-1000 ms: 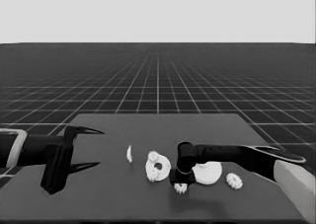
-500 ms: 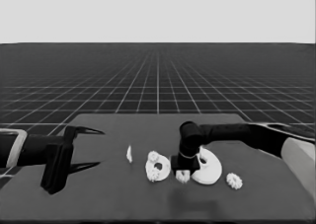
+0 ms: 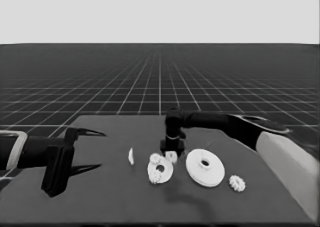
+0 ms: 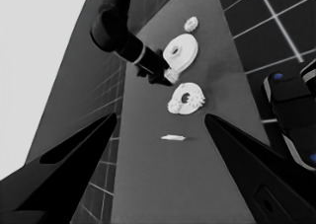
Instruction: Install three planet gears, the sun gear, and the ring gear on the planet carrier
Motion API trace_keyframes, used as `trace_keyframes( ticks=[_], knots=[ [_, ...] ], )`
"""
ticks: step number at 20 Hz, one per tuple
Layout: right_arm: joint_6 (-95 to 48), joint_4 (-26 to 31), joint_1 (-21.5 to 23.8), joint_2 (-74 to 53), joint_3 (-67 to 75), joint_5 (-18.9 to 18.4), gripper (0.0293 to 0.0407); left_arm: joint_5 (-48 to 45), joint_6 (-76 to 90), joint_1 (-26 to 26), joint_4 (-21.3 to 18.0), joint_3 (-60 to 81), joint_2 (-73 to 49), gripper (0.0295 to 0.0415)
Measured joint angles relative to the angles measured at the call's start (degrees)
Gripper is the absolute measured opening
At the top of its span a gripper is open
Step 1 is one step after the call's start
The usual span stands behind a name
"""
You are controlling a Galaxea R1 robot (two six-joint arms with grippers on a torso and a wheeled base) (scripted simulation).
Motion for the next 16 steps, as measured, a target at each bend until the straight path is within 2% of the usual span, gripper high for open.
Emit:
trace_keyframes(
  ticks=[2,4,5,12,14,15,16],
  knots=[
    [-0.2,0.0,0.0,0.2,-0.3,0.0,0.0312,0.0,0.0,0.0,0.0,0.0,0.0,0.0385],
    [-2.2,-5.7,-5.9,1.0,-3.6,1.8,0.0312,0.0,0.0,0.0,0.0,0.0,0.0,0.0385],
    [-2.8,-6.8,-7.3,1.3,-4.7,2.3,0.0312,0.0,0.0,0.0,0.0,0.0,0.0,0.0385],
    [-3.8,-8.4,-8.9,1.8,-6.3,3.1,0.0312,0.0,0.0,0.0,0.0,0.0,0.0,0.0385],
    [-3.8,-8.4,-8.9,1.8,-6.3,3.1,0.0371,0.0,0.0,0.0,0.0,0.0,0.0,0.0385],
    [-3.8,-8.4,-8.9,1.8,-6.3,3.1,0.0381,0.0,0.0,0.0,0.0,0.0,0.0,0.0385],
    [-3.8,-8.4,-8.9,1.8,-6.3,3.1,0.0383,0.0,0.0,0.0,0.0,0.0,0.0,0.0385]
  ],
)
